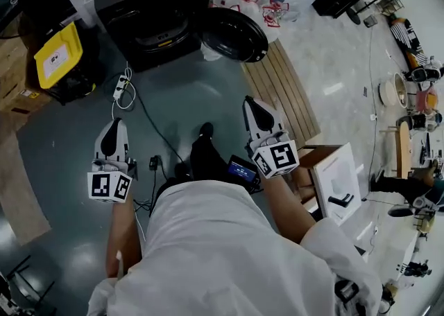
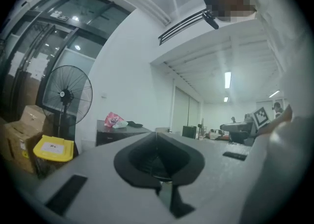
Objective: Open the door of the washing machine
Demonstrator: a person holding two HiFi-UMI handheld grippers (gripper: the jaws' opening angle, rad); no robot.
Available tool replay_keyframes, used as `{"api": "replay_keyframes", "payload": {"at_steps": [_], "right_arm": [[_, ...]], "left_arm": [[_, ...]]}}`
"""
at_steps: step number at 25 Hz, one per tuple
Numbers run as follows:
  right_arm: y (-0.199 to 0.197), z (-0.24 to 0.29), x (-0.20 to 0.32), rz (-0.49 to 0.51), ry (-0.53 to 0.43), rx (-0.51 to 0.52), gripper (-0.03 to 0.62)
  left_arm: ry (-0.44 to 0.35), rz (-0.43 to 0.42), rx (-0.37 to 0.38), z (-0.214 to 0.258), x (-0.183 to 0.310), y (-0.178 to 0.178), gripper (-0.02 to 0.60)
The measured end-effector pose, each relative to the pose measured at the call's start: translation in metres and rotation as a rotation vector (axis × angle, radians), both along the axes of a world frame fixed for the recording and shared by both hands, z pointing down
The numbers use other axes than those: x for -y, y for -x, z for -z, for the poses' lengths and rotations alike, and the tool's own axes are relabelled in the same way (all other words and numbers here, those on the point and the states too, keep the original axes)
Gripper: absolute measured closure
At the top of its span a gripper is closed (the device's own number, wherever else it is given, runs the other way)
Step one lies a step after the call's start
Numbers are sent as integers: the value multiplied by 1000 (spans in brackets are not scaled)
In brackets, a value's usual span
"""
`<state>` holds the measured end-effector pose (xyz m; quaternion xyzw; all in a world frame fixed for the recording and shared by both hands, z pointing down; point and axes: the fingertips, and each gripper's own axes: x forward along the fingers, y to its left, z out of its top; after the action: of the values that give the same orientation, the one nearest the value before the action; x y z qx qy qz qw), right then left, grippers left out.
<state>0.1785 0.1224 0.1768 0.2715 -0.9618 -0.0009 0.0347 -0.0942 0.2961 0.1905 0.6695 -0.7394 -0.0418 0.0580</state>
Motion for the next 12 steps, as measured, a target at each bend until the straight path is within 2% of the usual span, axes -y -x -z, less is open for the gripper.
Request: {"api": "replay_keyframes", "payload": {"at_steps": [1,5,8,12], "right_arm": [[-6,-7,-8,-3,6,-22,562],[-18,-12,-34,39,-79,-99,562],[-27,-11,-42,85,-50,-75,562],[-36,1,-45,160,-40,-33,562]], "left_arm": [[1,6,1,-2,-7,-6,572],[-2,51,60,5,-23,-29,572],[5,78,91,14,-34,-52,572],[11,83,89,28,-40,-89,572]]}}
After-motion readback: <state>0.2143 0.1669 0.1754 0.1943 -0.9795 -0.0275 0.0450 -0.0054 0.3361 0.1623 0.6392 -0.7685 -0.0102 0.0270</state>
